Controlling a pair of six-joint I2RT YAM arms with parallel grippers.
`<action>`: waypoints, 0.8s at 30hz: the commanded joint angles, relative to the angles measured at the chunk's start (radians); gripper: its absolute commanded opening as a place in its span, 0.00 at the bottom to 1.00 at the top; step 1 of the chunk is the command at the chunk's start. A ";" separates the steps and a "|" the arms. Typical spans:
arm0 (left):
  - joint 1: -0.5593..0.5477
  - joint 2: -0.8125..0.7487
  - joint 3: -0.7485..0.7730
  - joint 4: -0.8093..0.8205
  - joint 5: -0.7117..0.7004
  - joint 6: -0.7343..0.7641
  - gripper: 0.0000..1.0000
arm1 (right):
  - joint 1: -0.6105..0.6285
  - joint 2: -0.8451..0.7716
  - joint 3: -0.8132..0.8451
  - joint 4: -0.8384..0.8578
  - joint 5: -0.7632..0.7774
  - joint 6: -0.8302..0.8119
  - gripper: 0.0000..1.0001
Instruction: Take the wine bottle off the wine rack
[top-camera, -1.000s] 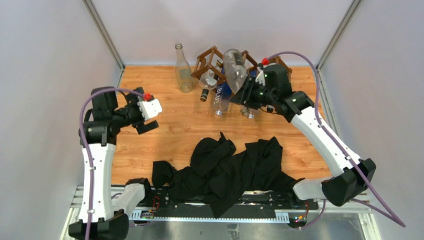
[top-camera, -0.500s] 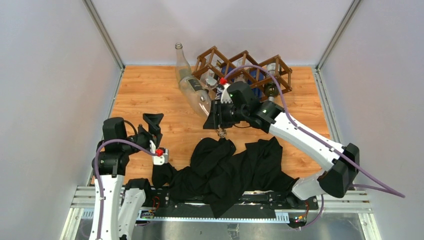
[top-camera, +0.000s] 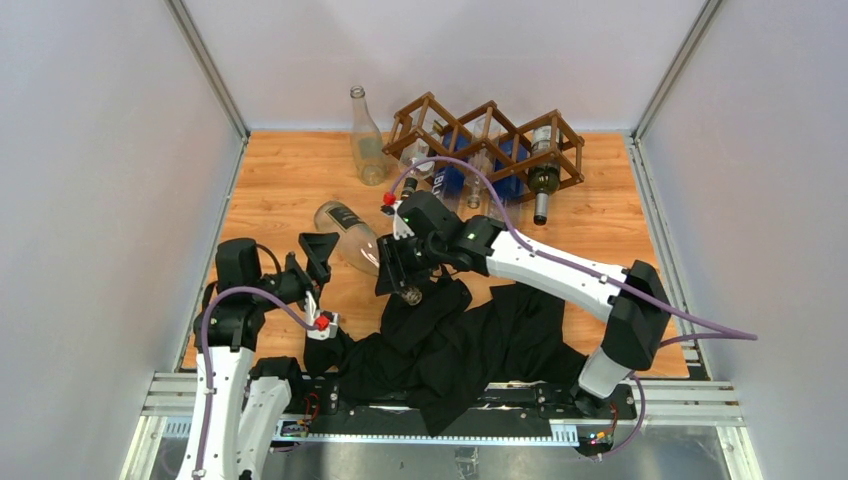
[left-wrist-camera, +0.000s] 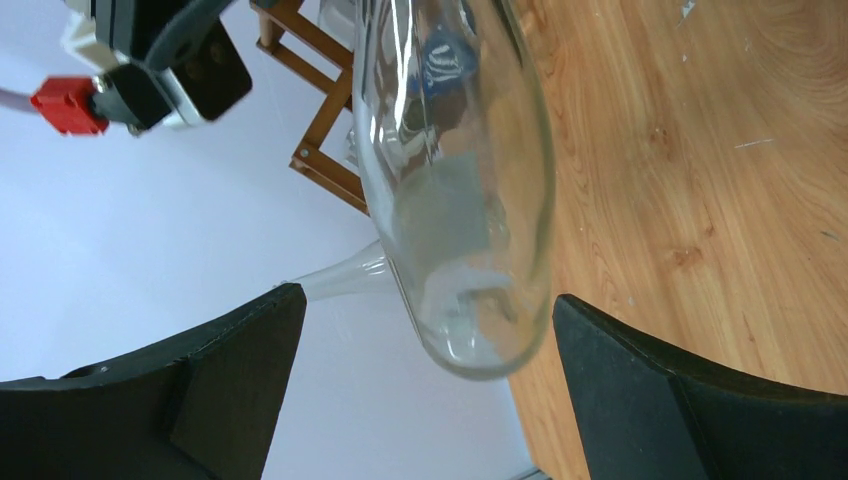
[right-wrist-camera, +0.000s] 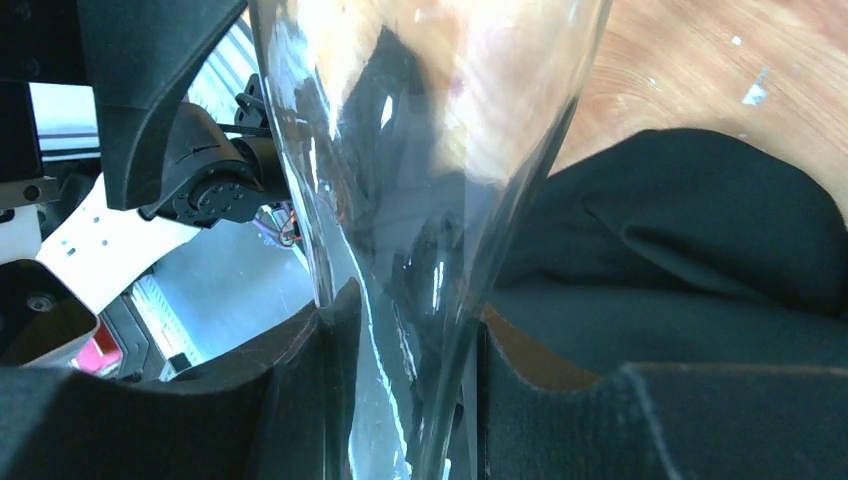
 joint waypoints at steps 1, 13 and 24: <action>-0.021 0.008 -0.009 0.021 0.013 0.034 1.00 | 0.037 0.003 0.146 0.199 -0.033 -0.061 0.00; -0.154 -0.044 -0.035 0.025 -0.106 -0.132 1.00 | 0.128 0.154 0.372 0.158 -0.057 -0.091 0.00; -0.155 -0.050 -0.032 0.146 -0.087 -0.288 0.50 | 0.137 0.115 0.301 0.204 -0.057 -0.085 0.00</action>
